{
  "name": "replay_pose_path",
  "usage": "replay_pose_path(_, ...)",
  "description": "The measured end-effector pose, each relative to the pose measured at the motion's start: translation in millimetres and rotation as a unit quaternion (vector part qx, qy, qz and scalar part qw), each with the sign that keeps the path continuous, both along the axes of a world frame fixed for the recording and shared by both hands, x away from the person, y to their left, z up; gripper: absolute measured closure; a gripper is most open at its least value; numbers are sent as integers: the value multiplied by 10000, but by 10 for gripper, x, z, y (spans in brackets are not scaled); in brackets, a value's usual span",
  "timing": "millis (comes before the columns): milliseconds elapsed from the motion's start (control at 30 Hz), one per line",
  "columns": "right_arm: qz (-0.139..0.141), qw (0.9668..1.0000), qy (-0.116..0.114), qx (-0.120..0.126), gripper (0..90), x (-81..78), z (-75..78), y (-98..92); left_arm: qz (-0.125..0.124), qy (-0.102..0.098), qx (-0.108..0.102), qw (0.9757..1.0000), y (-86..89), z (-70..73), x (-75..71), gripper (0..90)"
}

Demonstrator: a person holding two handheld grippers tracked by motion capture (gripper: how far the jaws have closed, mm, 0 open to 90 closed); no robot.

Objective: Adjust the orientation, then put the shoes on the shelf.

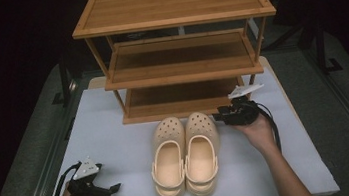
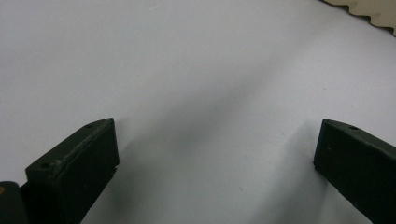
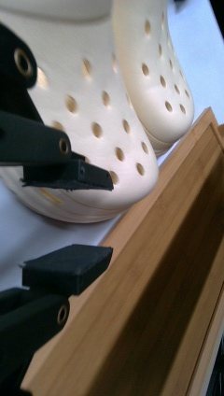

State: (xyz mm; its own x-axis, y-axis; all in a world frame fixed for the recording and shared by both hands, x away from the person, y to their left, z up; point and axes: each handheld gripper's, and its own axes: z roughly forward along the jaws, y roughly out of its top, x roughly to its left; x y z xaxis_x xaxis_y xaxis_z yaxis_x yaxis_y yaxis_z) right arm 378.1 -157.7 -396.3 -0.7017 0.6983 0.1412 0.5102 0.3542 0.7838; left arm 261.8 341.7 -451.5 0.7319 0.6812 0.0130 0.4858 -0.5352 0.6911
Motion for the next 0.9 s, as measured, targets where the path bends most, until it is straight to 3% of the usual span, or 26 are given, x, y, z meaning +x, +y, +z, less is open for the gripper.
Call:
replay_pose_path(133, -107, 9999, -79, 94, 492, -201, -1, -163, 1, -4, -4, 10000, 0, -1, -1, 0)
replay_pose_path(300, -242, 9995, 10, 214, 377, -396, -29, -305, -3, -1, 3, 10000, 1, 0, -1, 0)
replay_pose_path(633, -327, 9987, 103, 376, 275, -850, -91, -445, 15, -1, 27, 10000, -5, 11, -6, 0)
replay_pose_path(700, -312, 9987, 101, 391, 275, -926, -94, -456, 96, 65, -80, 9999, -7, 23, -3, 0)
replay_pose_path(733, -303, 9986, 109, 410, 273, -961, -98, -462, 101, 118, -230, 9996, -17, 40, -2, 0)
replay_pose_path(900, -234, 9986, 132, 465, 271, -1065, -120, -463, -18, 35, -367, 9993, -103, 143, -18, 0)
